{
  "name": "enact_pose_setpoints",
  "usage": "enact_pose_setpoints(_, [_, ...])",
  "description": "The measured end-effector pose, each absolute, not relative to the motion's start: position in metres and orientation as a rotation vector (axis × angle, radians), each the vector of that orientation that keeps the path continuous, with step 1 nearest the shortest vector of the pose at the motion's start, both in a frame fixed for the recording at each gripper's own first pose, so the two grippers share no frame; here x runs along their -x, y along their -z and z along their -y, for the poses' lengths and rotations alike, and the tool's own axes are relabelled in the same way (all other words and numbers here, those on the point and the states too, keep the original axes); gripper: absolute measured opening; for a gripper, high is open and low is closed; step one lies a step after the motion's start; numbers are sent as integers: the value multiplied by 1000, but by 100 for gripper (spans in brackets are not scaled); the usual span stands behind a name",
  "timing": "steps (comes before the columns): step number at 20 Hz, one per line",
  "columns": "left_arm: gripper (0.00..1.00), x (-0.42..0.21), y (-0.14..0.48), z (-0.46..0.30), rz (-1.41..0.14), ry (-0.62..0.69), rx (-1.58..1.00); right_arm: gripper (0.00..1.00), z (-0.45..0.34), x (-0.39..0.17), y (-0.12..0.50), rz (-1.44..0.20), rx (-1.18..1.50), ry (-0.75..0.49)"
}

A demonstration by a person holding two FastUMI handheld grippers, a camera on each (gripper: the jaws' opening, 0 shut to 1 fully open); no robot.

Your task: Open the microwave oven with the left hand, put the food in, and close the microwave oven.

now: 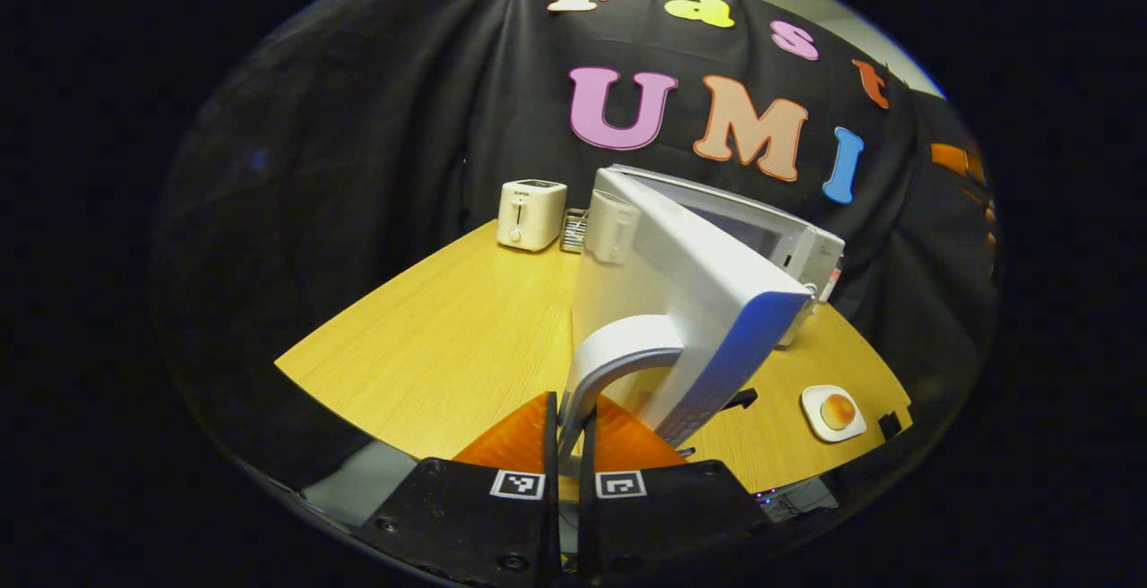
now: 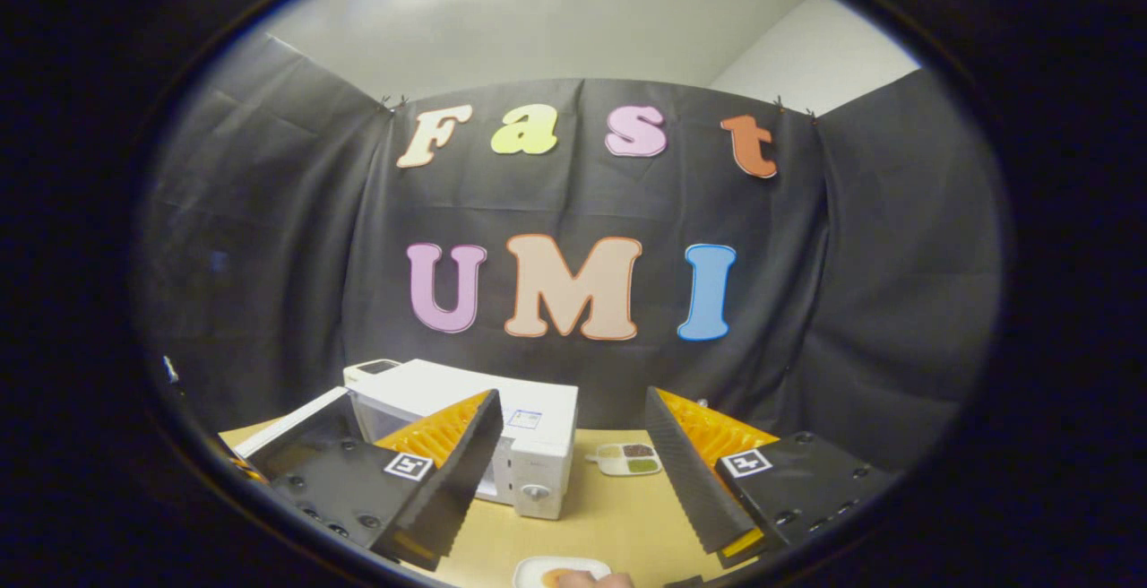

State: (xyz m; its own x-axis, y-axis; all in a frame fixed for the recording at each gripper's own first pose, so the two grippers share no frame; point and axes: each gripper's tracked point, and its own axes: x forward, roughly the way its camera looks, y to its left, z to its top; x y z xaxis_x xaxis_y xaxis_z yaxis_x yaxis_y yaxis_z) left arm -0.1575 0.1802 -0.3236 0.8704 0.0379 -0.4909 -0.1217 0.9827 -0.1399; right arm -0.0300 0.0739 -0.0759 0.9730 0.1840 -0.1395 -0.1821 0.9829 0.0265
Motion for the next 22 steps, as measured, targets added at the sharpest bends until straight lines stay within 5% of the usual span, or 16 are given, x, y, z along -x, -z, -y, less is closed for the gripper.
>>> enact_pose_setpoints(5, [8,157,325,-188,-505,-29,142,100,-76,43,115,-181,3,-186])
enact_pose_setpoints(9, [43,160,329,-202,-511,-66,153,97,-76,58,161,-237,29,-180])
enact_pose_setpoints(10, [71,163,327,-201,-514,-67,158,97,-77,62,173,-257,32,-183])
enact_pose_setpoints(12, [82,166,325,-202,-513,-79,148,97,-76,68,199,-304,38,-185])
enact_pose_setpoints(22, [78,197,287,-207,-445,-144,151,98,-74,94,314,-504,47,-194])
